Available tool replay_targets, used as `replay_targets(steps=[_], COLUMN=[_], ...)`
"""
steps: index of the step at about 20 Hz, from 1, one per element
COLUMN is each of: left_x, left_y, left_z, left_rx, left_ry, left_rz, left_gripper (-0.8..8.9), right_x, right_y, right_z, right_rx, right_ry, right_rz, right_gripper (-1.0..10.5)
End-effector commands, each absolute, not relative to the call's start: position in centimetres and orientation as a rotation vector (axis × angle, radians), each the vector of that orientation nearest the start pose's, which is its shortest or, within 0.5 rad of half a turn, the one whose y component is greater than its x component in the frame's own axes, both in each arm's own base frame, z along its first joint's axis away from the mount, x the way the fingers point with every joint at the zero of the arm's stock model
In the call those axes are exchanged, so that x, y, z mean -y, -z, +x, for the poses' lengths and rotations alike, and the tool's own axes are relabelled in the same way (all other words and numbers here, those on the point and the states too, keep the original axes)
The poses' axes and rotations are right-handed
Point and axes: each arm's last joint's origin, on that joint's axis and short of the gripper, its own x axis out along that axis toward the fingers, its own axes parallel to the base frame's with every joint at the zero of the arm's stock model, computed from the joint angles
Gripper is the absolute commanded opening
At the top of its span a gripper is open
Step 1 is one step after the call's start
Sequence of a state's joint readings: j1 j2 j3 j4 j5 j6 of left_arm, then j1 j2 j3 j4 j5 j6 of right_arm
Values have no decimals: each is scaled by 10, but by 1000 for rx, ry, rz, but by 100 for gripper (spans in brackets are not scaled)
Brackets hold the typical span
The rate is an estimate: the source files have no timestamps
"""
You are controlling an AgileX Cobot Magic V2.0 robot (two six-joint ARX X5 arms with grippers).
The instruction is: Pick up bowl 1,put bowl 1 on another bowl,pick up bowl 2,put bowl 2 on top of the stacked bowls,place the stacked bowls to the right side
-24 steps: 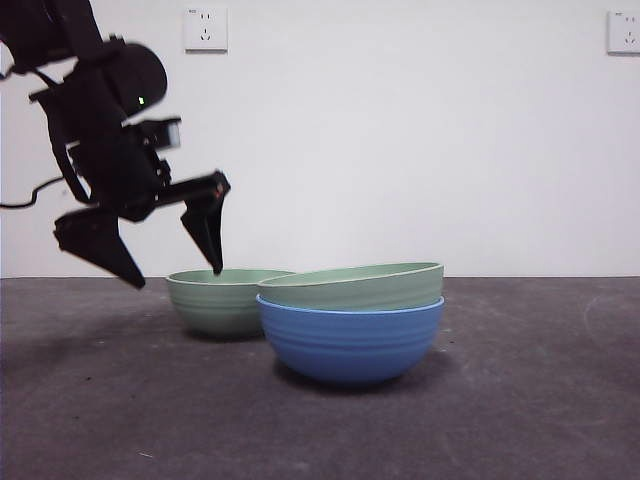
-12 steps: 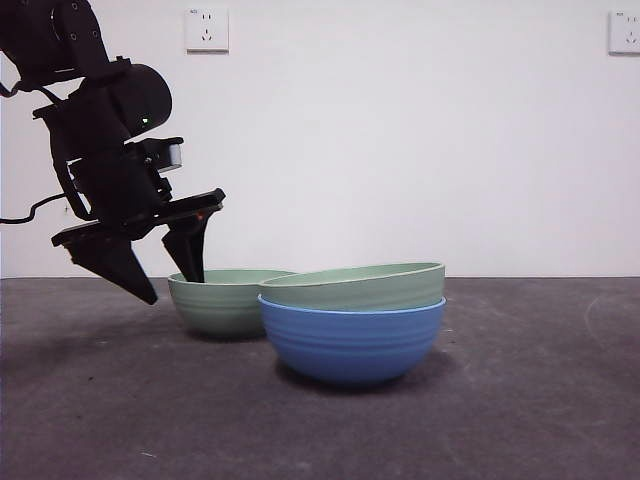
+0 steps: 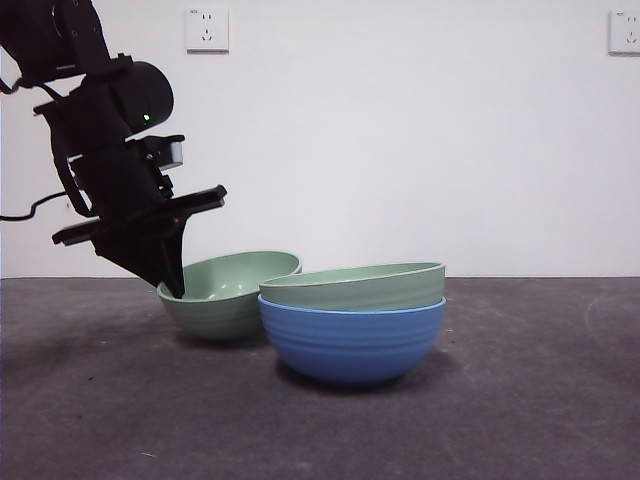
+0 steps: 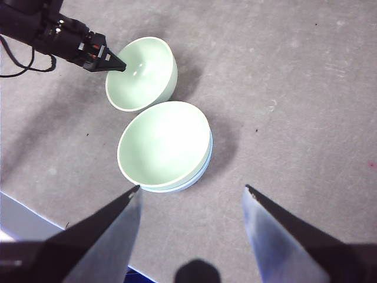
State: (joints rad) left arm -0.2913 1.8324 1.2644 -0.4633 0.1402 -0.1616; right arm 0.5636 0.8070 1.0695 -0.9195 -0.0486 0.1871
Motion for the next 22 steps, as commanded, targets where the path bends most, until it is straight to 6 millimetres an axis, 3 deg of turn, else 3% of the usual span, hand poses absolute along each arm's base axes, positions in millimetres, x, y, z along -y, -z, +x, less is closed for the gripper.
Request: replay_targets(steps=[1, 5, 8, 14, 18, 22], left_x=[112, 112, 129, 190, 210, 213], left_y=[-218, -262, -275, -264, -238, -222], left_z=[352, 327, 304, 281, 285, 290], left_rx=[-997, -926, -946, -950, -1001, -1048], left_ry=[340, 471, 553, 669, 683, 673], left_rz=[-54, -72, -8, 121, 172, 185], left_gripper=[-8, -9, -8, -9, -9, -9], right_x=[-73, -74, -74, -75, -75, -75], right_y=[-357, -356, -356, -356, -356, -356], right_z=[113, 114, 115, 115, 115, 115], right_rx=[-693, -696, -699, -701, -701, -703], right_ry=[-524, -523, -523, -523, -523, -523], right_rz=[10, 10, 9, 8, 9, 8], right_gripper=[285, 285, 285, 285, 285, 285])
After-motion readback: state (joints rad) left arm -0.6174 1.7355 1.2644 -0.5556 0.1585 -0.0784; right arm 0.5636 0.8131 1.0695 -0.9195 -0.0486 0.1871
